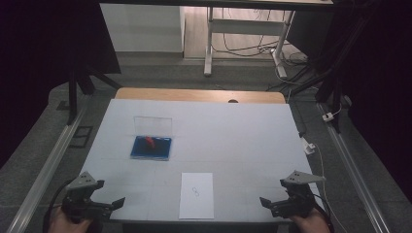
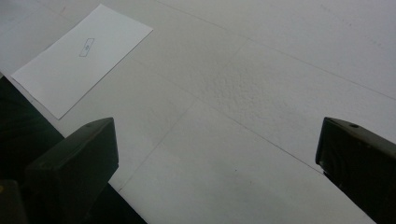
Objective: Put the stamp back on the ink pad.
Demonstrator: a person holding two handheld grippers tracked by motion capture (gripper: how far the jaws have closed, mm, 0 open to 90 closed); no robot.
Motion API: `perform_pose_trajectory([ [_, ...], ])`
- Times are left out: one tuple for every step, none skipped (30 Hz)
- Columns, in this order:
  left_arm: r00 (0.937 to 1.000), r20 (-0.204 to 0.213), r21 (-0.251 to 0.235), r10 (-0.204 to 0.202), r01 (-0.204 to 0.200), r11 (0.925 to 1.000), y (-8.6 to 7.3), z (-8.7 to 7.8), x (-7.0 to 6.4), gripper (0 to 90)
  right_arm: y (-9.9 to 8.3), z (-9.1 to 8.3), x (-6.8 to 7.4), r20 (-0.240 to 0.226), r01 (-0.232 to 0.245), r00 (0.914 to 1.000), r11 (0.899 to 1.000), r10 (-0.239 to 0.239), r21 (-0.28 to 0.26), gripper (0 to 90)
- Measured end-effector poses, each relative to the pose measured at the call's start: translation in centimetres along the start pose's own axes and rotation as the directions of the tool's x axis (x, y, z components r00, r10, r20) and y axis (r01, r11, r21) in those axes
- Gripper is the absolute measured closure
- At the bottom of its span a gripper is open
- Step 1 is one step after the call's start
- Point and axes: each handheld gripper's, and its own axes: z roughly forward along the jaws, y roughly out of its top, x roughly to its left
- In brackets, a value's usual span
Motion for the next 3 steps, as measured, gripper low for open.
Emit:
perform_pose_trajectory([
  [1.0, 0.0, 0.001, 0.0, 0.0, 1.0, 0.02, 0.03, -0.02, 0.0, 0.0, 0.01, 0.0, 0.0, 0.001, 1.0, 1.0, -0.001, 0.001, 0.0],
  [1.0, 0.0, -0.001, -0.002, 0.002, 1.0, 0.05, 0.04, 0.01, 0.0, -0.01, 0.02, 0.0, 0.001, 0.003, 1.0, 1.0, -0.003, 0.002, 0.0],
  [1.0, 0.005, -0.001, -0.006, 0.006, 1.0, 0.08, 0.03, 0.08, 0.0, -0.02, 0.04, -0.02, 0.003, 0.004, 1.0, 1.0, -0.004, 0.004, 0.0],
])
